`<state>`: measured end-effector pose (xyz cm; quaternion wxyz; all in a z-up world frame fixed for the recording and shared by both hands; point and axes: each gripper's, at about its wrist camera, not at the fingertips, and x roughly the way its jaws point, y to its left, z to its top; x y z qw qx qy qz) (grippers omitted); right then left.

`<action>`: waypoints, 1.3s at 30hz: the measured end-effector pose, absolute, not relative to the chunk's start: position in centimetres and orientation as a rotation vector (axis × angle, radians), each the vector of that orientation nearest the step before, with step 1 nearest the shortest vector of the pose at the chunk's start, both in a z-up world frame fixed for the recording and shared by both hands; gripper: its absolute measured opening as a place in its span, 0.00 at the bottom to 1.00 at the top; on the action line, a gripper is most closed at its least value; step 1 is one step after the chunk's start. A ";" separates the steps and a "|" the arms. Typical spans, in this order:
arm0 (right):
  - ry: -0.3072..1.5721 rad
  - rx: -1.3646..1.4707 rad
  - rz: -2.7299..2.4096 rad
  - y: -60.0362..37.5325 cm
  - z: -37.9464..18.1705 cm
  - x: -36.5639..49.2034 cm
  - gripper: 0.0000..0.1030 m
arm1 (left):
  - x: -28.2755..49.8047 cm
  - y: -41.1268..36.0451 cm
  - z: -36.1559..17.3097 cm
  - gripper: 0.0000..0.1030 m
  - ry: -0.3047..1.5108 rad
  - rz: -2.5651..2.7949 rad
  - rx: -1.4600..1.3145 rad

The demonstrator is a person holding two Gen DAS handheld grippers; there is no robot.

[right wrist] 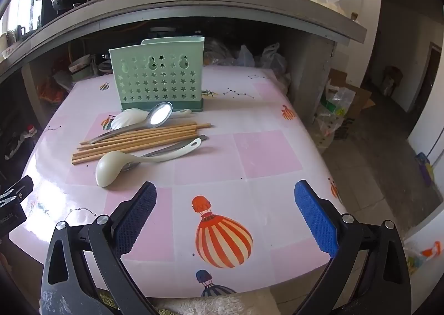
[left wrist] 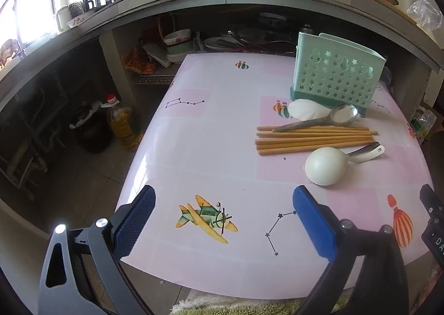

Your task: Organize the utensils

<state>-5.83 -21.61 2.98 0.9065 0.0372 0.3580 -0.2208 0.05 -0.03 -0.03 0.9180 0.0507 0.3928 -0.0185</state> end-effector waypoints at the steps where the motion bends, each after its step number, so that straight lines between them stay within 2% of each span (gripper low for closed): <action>1: 0.738 0.077 -0.456 -21.6 3.0 -5.9 0.92 | 0.1 0.0 0.0 0.94 0.807 -0.037 0.104; 39: 0.730 0.073 -0.451 -21.6 3.2 -5.8 0.92 | -0.2 0.1 -0.1 0.94 0.816 -0.048 0.105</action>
